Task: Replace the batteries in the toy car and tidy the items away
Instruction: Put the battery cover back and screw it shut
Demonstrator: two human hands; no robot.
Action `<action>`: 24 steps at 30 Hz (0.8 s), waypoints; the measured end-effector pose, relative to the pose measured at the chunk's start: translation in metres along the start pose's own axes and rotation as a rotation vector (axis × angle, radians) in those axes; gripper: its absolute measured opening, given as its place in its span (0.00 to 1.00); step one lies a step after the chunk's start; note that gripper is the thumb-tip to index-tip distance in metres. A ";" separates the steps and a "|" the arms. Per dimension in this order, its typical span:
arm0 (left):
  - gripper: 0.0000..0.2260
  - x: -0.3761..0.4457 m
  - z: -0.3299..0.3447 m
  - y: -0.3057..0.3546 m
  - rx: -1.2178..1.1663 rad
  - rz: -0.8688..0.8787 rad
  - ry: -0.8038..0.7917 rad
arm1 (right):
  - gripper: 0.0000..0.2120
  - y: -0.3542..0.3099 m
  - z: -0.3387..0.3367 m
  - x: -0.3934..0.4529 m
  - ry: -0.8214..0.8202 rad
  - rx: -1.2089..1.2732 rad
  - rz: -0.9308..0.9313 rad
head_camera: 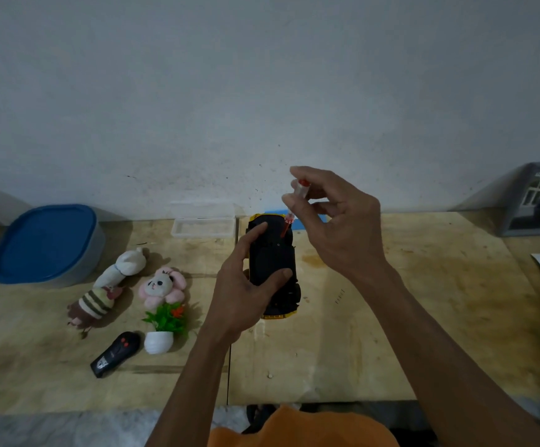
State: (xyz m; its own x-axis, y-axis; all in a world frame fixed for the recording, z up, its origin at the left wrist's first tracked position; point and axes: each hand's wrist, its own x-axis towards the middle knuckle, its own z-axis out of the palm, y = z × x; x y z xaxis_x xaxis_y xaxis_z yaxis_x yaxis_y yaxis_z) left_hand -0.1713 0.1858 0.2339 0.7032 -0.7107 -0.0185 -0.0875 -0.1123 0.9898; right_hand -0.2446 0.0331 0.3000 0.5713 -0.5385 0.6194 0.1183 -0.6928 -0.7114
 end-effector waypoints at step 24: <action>0.30 0.001 -0.003 0.003 -0.103 0.001 -0.008 | 0.16 -0.002 0.009 -0.004 -0.051 0.067 0.036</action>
State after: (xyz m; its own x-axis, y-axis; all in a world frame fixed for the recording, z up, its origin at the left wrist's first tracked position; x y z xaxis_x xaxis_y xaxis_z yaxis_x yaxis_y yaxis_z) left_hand -0.1687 0.1875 0.2372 0.6974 -0.7165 -0.0186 -0.0144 -0.0400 0.9991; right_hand -0.2395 0.0404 0.2958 0.6163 -0.5367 0.5763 0.1499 -0.6385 -0.7549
